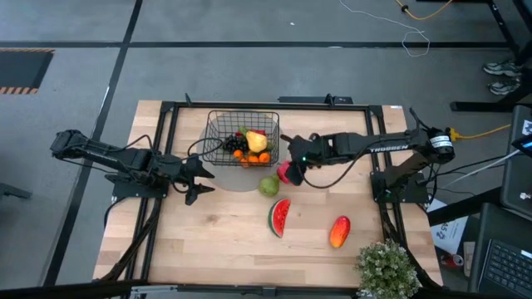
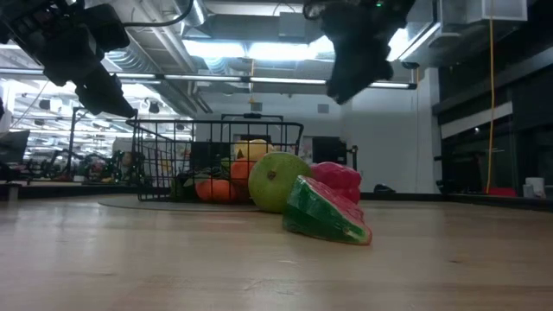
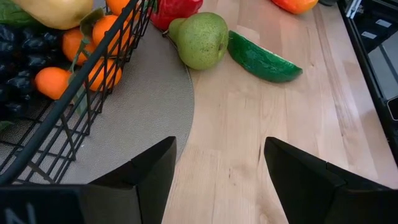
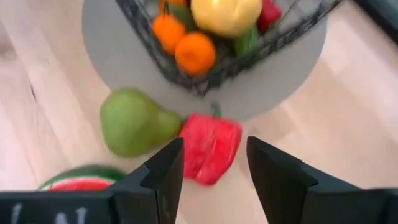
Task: Build produce basket
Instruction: Put the red bell pepper into the wire basket
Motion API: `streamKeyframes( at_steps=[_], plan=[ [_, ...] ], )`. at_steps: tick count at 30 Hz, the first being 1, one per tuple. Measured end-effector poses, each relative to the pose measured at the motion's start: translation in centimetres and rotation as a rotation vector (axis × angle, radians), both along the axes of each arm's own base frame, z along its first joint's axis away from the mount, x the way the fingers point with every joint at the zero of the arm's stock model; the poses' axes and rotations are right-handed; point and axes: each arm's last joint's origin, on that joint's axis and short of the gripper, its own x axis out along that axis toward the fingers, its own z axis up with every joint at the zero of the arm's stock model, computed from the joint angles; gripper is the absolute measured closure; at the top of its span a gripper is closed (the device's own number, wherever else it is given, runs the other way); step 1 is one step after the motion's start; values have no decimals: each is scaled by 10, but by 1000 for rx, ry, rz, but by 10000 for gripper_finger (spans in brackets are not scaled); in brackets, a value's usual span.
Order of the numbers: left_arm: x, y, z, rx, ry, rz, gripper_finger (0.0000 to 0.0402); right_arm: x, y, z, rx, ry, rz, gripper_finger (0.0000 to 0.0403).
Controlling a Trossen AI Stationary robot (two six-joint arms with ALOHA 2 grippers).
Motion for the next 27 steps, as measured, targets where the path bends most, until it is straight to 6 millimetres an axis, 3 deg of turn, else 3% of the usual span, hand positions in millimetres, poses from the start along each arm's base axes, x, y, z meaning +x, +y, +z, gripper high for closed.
streamKeyframes(
  at_steps=[5, 10, 18, 27],
  plan=[
    [0, 0, 0, 0, 0, 0, 160, -1, 14, -11, 10, -10, 5, 226],
    [0, 0, 0, 0, 0, 0, 160, 0, 20, -36, -68, -87, -42, 226],
    [0, 0, 0, 0, 0, 0, 160, -7, 18, -87, -112, -307, -31, 226],
    [0, 0, 0, 0, 0, 0, 160, -9, 6, -107, -149, -313, -11, 226]
  ],
)
